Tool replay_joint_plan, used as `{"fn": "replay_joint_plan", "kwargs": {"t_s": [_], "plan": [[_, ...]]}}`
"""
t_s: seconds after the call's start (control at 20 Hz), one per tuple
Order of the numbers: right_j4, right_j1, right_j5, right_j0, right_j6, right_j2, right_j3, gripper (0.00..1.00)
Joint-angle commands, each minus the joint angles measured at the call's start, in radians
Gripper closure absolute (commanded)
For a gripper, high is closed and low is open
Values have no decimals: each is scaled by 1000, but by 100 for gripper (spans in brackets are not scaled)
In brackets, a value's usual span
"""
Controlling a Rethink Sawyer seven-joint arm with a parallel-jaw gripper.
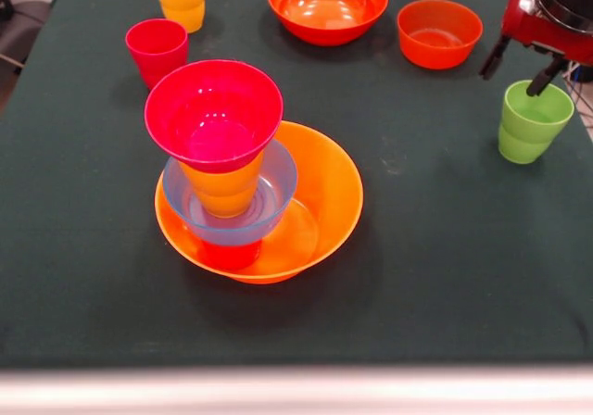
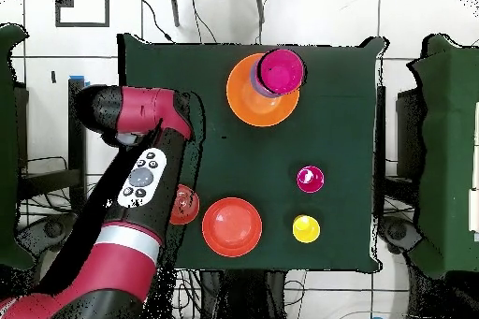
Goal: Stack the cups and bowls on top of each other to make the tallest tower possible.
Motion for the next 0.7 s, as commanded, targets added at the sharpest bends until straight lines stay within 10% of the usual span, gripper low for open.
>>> {"fn": "replay_joint_plan", "kwargs": {"t_s": [0.05,0.7], "plan": [[-10,-57,3,-29,143,88,76,0],[-19,-76,-117,9,146,117,192,0]]}}
